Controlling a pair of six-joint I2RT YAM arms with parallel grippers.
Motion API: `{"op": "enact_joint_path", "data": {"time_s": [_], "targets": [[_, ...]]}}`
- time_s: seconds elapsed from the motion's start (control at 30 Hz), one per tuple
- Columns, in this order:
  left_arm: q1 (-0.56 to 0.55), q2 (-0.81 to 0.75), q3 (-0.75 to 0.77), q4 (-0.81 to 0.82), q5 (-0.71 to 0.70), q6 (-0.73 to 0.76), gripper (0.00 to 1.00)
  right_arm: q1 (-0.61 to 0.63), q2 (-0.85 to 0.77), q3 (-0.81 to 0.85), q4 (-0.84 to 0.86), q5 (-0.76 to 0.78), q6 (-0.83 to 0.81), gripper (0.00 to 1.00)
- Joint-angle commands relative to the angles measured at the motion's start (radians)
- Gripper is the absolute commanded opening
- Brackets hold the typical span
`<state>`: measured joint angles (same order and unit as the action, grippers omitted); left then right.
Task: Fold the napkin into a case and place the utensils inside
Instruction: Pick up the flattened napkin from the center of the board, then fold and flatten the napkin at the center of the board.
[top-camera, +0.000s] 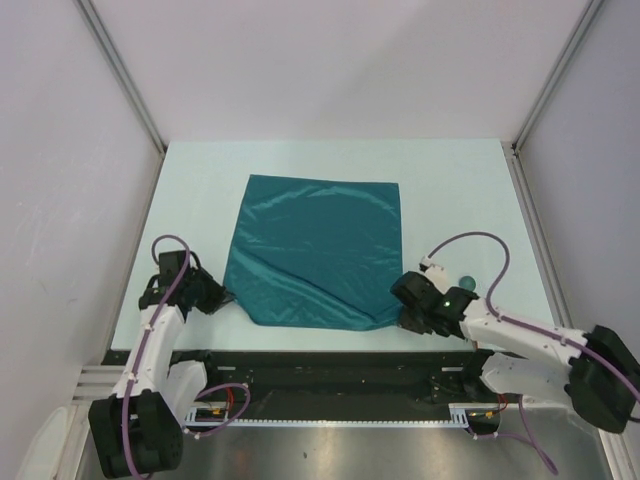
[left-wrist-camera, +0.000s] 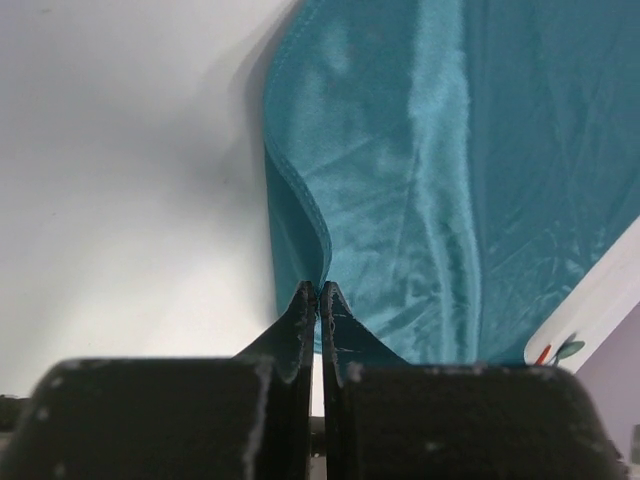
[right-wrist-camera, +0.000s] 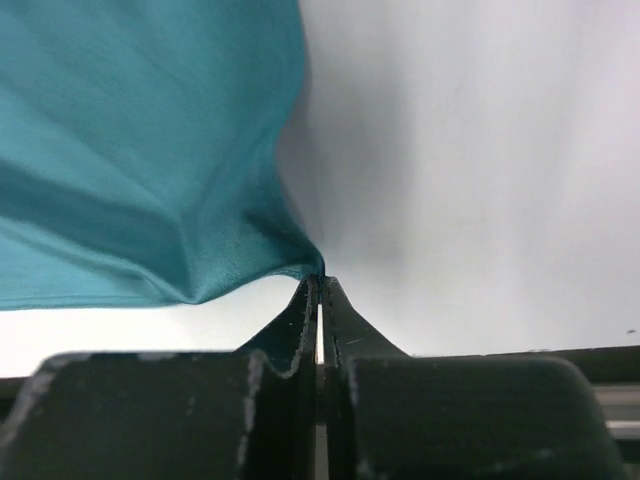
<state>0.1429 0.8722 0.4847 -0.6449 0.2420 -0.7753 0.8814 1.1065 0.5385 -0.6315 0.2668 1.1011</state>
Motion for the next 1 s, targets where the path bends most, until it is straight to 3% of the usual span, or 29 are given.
{"op": "enact_joint_path", "data": {"time_s": [0.0, 0.13, 0.33, 0.43, 0.57, 0.8, 0.9, 0.97], "targets": [[0.006, -0.038, 0.069, 0.063, 0.097, 0.059, 0.00, -0.025, -0.163, 0.040, -0.025, 0.126, -0.151, 0.00], [0.006, -0.061, 0.146, 0.149, 0.209, 0.062, 0.00, -0.059, -0.296, 0.095, 0.013, 0.132, -0.299, 0.00], [0.006, -0.130, 0.351, 0.330, 0.405, 0.051, 0.00, -0.067, -0.459, 0.358, 0.007, 0.123, -0.582, 0.00], [0.004, -0.174, 0.489, 0.407, 0.447, 0.038, 0.00, -0.062, -0.519, 0.523, 0.006, 0.062, -0.722, 0.00], [-0.005, -0.170, 0.695, 0.447, 0.537, 0.047, 0.00, -0.061, -0.545, 0.727, -0.017, -0.171, -0.840, 0.00], [-0.034, -0.102, 0.945, 0.462, 0.573, 0.054, 0.00, -0.099, -0.550, 0.922, -0.066, -0.347, -0.868, 0.00], [-0.032, -0.073, 0.989, 0.490, 0.566, 0.045, 0.00, -0.104, -0.550, 0.934, -0.054, -0.315, -0.868, 0.00], [-0.034, -0.061, 1.000, 0.481, 0.524, 0.053, 0.00, -0.085, -0.533, 0.913, -0.057, -0.172, -0.868, 0.00]]}}
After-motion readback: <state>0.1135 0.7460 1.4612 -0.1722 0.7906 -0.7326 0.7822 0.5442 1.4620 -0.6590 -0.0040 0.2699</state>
